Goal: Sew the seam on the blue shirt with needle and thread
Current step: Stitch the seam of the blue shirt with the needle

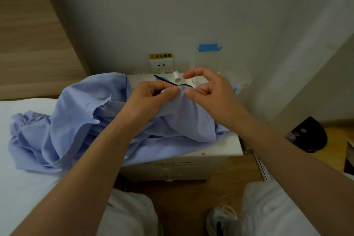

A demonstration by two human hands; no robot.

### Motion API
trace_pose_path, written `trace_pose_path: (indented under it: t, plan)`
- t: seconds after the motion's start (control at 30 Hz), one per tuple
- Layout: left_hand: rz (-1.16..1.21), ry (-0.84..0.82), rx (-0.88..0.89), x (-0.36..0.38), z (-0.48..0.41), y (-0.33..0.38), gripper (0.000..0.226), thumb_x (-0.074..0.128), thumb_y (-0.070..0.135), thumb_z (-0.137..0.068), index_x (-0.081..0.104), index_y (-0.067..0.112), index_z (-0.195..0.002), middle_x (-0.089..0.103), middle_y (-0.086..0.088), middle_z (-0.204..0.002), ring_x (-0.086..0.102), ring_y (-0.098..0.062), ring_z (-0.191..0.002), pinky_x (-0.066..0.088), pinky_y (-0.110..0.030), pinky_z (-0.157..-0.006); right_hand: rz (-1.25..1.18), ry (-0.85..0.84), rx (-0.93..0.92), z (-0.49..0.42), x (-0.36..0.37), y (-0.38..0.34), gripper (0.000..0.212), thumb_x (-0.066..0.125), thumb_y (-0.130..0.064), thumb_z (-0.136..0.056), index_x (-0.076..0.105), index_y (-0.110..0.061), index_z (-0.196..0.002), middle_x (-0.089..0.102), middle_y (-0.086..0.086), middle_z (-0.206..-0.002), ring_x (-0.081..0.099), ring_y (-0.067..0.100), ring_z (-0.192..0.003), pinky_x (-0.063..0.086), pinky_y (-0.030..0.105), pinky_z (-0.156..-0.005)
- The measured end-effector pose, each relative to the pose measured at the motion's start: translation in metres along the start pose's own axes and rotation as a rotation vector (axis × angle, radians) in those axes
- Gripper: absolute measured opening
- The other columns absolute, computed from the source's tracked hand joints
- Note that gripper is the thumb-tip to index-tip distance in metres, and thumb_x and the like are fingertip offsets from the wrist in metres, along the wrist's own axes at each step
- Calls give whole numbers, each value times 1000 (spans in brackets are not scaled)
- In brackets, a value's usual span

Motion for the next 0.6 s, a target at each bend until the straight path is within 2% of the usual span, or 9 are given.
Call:
trace_pose_path:
  t: [0.07,0.17,0.23,0.33,0.43,0.53,0.6]
  plan:
    - [19,-25,8,2,1,1,22,55,21,-96,72,6,-98,72,-10,-91,68,-20,-89,55,-29,-79,40,-25,35,-1,5,6,20,61,-17,-94,63,-11,-113,35,-10,-38,33,4,-39,34,12,-50]
    - [-5,-36,29,1,2,3,18,57,19,-94,72,10,-95,73,-4,-86,67,-10,-82,54,-20,-73,59,-40,69,-1,7,13,8,62,-23,-93,67,-16,-91,36,-11,-37,33,3,-39,33,14,-49]
    - [-91,4,48,-5,0,3,14,59,20,-93,72,16,-89,71,-3,-79,65,-12,-76,52,-24,-69,40,-4,96,-2,2,18,9,64,-20,-92,65,-20,-84,38,-11,-39,36,4,-43,36,18,-52]
    - [-127,44,41,-13,-2,0,15,60,20,-93,70,16,-83,68,-10,-77,60,-16,-73,49,-32,-68,16,9,123,-3,-2,20,10,63,-19,-92,65,-20,-83,40,-6,-42,41,12,-50,42,24,-58]
    - [-101,32,64,-13,0,4,14,59,20,-94,69,15,-86,68,3,-72,59,-6,-68,48,-20,-65,-9,1,139,-3,-1,21,9,63,-20,-92,64,-20,-83,42,-2,-44,42,16,-52,42,26,-59]
    - [-62,-4,55,-11,-1,2,12,58,19,-94,69,14,-92,72,-2,-82,67,-15,-79,55,-25,-73,-34,-5,150,-3,-1,22,9,62,-20,-93,65,-20,-84,43,9,-50,43,21,-56,42,30,-62]
    - [-39,-9,42,-10,-2,1,9,60,19,-93,69,17,-93,73,-4,-86,69,-14,-83,56,-26,-74,-28,-13,145,-2,-1,21,9,62,-20,-93,65,-19,-85,42,1,-45,42,18,-53,42,29,-61]
Point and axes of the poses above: each hand's wrist, its own z-axis away from the middle knuckle, its own x-axis out of the palm, y = z × x, the point moved 8 cm from there along -z, towards the middle knuckle
